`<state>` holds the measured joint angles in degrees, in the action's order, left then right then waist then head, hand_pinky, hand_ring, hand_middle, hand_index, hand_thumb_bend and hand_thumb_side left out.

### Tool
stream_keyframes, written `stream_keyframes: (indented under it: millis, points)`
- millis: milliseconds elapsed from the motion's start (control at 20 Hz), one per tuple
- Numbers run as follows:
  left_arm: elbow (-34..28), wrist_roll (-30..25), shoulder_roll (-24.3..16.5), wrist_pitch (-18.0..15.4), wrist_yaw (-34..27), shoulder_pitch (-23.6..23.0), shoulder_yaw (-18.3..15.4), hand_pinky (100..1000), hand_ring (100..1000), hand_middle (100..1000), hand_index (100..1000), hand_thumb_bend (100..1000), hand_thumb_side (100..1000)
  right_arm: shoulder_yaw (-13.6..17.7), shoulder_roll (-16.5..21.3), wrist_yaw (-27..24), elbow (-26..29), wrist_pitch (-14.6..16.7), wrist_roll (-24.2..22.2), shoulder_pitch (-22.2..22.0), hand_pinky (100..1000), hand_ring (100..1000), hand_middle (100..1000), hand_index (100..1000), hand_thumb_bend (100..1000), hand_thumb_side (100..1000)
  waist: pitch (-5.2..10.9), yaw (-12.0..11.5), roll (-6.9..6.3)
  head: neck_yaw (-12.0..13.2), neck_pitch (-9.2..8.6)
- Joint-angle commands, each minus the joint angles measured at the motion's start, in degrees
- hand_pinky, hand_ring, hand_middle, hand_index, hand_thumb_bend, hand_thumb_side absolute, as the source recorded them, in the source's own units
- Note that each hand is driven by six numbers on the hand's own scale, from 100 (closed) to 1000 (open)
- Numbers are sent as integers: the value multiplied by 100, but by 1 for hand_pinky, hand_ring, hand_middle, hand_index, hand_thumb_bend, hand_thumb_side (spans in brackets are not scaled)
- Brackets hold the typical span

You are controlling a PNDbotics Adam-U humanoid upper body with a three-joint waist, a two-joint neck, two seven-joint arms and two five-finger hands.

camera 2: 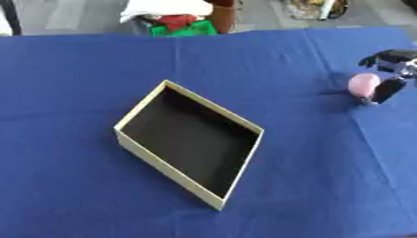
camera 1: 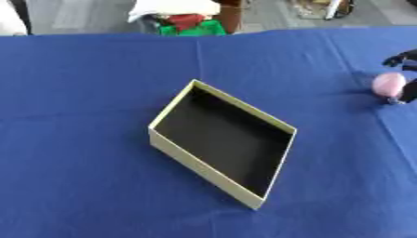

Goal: Pick up objects on the table and place them in the box.

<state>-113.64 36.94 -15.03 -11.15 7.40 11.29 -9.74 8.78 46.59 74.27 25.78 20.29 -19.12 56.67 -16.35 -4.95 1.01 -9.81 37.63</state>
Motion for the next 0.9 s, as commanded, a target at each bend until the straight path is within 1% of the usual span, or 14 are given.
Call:
stream_keyframes:
  millis: [50, 400, 500, 550, 600, 650, 700, 750, 800, 900]
  points:
    - [-95, -23, -73, -4, -3, 60, 6, 740, 605, 688, 677, 551, 940, 65, 123, 141, 2, -152, 116, 127, 885, 862, 887, 974, 437, 321, 69, -2, -26, -32, -66]
    - [-95, -39, -61, -3, -5, 62, 7, 741, 605, 689, 676, 548, 942, 155, 108, 303, -31, -457, 163, 218, 887, 861, 883, 967, 387, 324, 29, 7, -52, -52, -100]
    - [-95, -51, -63, 0, -2, 59, 9, 742, 605, 690, 676, 547, 943, 162, 105, 318, -89, -500, 50, 232, 881, 848, 861, 948, 326, 336, 25, 11, -55, -57, -99]
    - [-95, -65, -65, 2, 1, 58, 11, 742, 604, 690, 676, 547, 943, 169, 101, 301, -110, -505, -37, 245, 871, 836, 835, 927, 285, 345, 24, 15, -56, -61, -96]
    - [-95, -79, -64, 6, 2, 58, 12, 742, 604, 690, 675, 546, 944, 182, 95, 262, -116, -497, -128, 258, 851, 812, 768, 861, 244, 355, 23, 18, -57, -63, -94]
    - [-95, -90, -64, 7, 4, 57, 11, 742, 604, 690, 675, 547, 943, 197, 90, 205, -112, -481, -217, 269, 847, 807, 754, 844, 238, 356, 23, 21, -57, -63, -90]
    - [-95, -97, -63, 8, 5, 58, 10, 742, 604, 691, 675, 547, 943, 211, 83, 139, -107, -463, -309, 279, 798, 749, 617, 751, 203, 368, 23, 24, -56, -65, -86]
    - [-95, -102, -62, 9, 4, 57, 8, 742, 604, 691, 675, 546, 944, 220, 79, 75, -94, -454, -391, 289, 778, 724, 557, 705, 188, 364, 23, 27, -55, -65, -85]
    - [-95, -108, -60, 10, 3, 57, 9, 742, 604, 691, 675, 546, 944, 228, 75, 21, -66, -451, -452, 299, 766, 703, 515, 670, 173, 359, 23, 28, -53, -65, -84]
    - [-95, -115, -58, 10, 2, 57, 7, 742, 604, 691, 675, 545, 943, 247, 65, -51, 8, -450, -522, 312, 750, 679, 479, 632, 161, 344, 25, 28, -52, -65, -84]
